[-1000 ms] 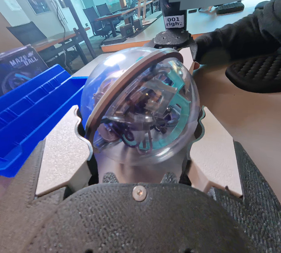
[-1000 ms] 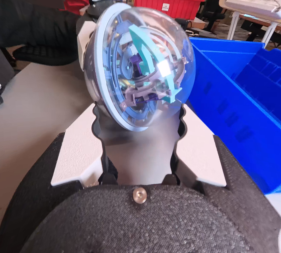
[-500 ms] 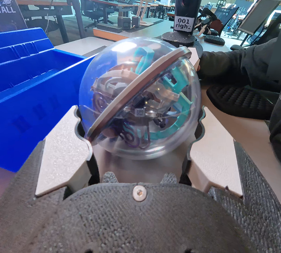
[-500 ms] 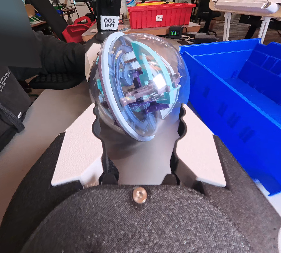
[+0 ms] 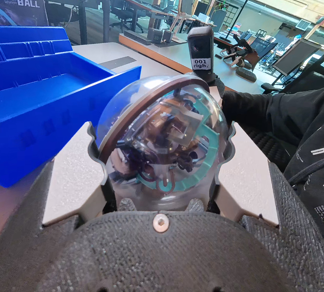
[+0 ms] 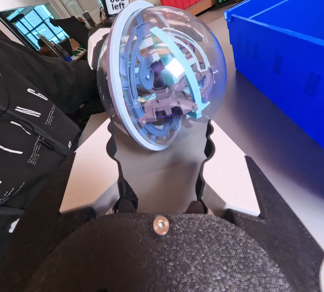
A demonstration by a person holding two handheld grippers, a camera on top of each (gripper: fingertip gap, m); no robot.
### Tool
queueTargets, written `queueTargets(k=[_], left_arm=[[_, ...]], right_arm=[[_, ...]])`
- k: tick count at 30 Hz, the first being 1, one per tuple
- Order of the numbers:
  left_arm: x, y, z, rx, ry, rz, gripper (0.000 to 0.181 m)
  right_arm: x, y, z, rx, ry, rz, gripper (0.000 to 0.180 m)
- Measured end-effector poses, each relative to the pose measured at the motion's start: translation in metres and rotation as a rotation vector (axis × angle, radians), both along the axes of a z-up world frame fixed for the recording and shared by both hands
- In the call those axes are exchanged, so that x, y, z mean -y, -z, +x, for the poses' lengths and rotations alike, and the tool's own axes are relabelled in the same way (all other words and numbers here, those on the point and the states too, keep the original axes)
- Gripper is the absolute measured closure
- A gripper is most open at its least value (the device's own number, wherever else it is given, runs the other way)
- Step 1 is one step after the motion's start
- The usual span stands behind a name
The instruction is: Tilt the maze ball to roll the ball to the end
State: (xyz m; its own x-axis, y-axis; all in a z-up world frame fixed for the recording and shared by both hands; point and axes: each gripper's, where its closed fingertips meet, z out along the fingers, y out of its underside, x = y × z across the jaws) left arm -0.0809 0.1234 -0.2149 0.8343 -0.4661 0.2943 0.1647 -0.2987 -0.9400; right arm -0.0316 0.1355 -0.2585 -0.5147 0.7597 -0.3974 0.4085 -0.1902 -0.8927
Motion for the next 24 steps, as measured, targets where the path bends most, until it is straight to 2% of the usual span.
queueTargets(k=[5,17,24], left_arm=[[0.005,0.000,0.000,-0.003,0.026,0.001,0.037],[0.014,0.006,-0.005,0.275,0.145,-0.069,0.037],[0.025,0.007,-0.005,0.269,0.208,-0.044,0.037]], right_arm=[[0.003,0.000,0.003,0.000,0.008,0.027,0.081],[0.009,-0.004,0.015,-0.005,0.004,0.082,0.099],[0.017,-0.004,0.019,-0.026,-0.035,0.133,0.105]])
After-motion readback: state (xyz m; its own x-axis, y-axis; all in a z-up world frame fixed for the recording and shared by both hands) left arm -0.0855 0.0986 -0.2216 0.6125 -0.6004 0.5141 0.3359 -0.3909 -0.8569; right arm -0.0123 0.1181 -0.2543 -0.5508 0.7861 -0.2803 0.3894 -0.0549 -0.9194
